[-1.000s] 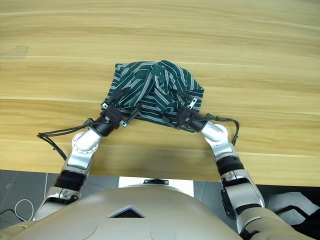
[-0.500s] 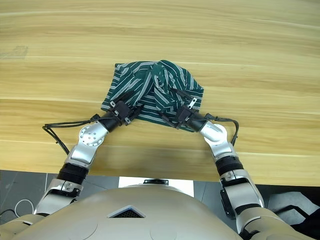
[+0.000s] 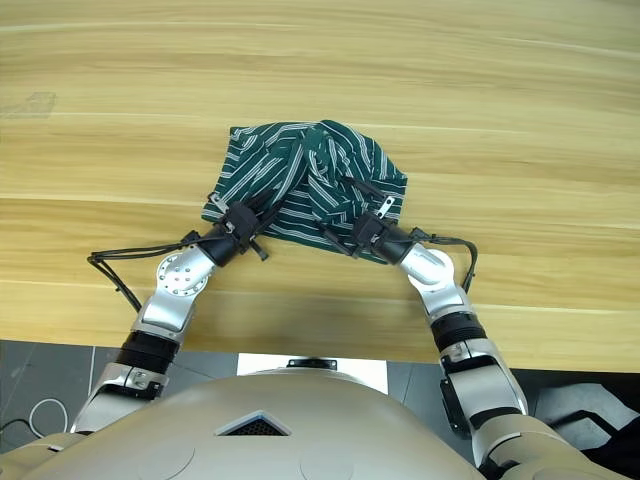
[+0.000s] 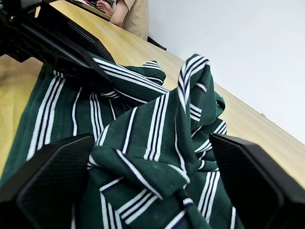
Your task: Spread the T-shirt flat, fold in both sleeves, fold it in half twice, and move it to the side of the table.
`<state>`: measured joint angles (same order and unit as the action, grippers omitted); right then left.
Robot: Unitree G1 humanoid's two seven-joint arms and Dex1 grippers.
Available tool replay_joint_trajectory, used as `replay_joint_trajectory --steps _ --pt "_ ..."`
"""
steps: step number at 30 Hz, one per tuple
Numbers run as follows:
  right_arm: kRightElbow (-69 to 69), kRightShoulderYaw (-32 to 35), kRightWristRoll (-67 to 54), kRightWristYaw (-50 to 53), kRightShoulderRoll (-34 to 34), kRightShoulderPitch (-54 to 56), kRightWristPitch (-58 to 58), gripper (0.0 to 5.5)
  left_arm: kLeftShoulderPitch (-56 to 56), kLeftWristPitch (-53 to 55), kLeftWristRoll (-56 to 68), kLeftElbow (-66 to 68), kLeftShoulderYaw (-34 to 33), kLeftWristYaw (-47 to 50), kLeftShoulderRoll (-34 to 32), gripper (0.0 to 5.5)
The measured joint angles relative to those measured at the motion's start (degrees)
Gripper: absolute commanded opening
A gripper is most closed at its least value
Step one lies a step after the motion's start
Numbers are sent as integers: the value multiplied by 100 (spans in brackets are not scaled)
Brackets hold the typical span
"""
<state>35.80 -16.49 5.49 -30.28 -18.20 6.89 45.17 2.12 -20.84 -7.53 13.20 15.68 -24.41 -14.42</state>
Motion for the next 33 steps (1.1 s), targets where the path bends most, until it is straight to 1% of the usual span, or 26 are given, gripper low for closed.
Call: replay_joint_trajectory --steps 2,8,12,15,17,18,22,27,30,33 --pt "17 -1 0 0 1 7 13 446 0 -1 13 11 -1 3 1 5" --pt "16 13 2 20 3 7 2 446 1 -1 100 18 -72 91 92 4" --pt "-199 264 -74 153 -51 -89 -405 446 50 -26 241 7 -268 250 144 4" --pt "-607 380 -85 204 -163 -332 -775 446 103 -73 379 -3 -470 390 176 4" --pt "-842 397 -88 204 -164 -450 -1032 419 115 -121 437 -3 -537 462 210 4" --pt "-898 402 -89 204 -160 -448 -1176 397 115 -146 438 -1 -544 487 236 4" --pt "-937 500 -116 208 -158 -369 -1559 331 119 -204 428 22 -517 532 334 4" --pt "-1367 439 -150 -155 -287 -461 -1936 326 158 -351 377 25 -370 528 409 4" --pt "-2075 327 -424 -584 -337 -765 -2205 326 146 -441 362 120 -334 527 418 4" --pt "-3059 400 -1008 -977 -528 -935 -2650 326 125 -518 328 248 -308 523 429 4"
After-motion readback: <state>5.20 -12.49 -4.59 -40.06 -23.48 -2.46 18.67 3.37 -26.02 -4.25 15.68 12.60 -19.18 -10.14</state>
